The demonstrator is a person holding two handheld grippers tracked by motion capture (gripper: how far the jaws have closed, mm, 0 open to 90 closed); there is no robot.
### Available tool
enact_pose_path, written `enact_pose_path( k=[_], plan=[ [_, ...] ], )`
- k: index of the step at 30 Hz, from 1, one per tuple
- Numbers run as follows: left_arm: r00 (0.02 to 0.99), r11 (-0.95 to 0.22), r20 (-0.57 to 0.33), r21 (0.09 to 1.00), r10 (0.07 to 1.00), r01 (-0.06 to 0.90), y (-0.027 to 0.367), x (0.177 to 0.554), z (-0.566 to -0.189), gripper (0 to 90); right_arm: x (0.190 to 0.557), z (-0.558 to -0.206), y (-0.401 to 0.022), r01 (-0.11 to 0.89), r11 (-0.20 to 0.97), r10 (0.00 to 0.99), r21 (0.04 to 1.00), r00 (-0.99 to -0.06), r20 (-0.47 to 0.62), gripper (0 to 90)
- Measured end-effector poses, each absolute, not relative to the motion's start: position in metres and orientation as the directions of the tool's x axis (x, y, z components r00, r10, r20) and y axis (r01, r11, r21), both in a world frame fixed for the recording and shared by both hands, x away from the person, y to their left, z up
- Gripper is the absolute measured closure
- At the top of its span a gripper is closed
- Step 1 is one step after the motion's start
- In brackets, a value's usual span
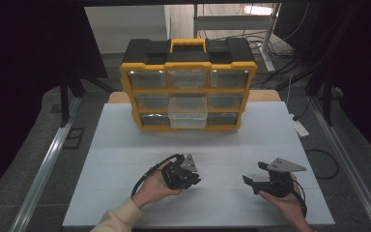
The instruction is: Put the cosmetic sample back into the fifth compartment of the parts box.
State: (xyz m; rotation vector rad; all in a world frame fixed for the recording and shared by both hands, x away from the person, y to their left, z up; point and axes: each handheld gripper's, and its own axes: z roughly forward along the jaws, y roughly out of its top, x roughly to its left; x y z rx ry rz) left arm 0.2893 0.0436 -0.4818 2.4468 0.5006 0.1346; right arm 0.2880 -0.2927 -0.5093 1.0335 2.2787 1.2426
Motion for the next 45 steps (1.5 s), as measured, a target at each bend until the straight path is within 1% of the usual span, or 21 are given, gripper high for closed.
enact_pose_path(
  k=[3, 11, 24, 45],
  plan=[
    [0.920, -0.707, -0.048, 0.624, 0.390, 0.332, 0.050, 0.292, -0.477, 80.7, 0.288, -0.509, -0.293, 0.434, 0.350, 0.737, 0.830, -0.674, 0.041, 16.8],
    [0.903, -0.663, -0.039, 0.666, 0.427, 0.342, 0.061, 0.291, -0.466, 80.7, 0.288, -0.509, -0.293, 0.434, 0.351, 0.738, 0.830, -0.674, 0.041, 16.8],
    [0.887, -0.606, -0.026, 0.721, 0.461, 0.337, 0.075, 0.289, -0.448, 80.7, 0.288, -0.509, -0.293, 0.434, 0.350, 0.738, 0.830, -0.673, 0.041, 16.8],
    [0.868, -0.547, 0.000, 0.776, 0.497, 0.313, 0.090, 0.285, -0.431, 80.7, 0.288, -0.509, -0.293, 0.433, 0.349, 0.738, 0.831, -0.673, 0.041, 16.8]
  ],
)
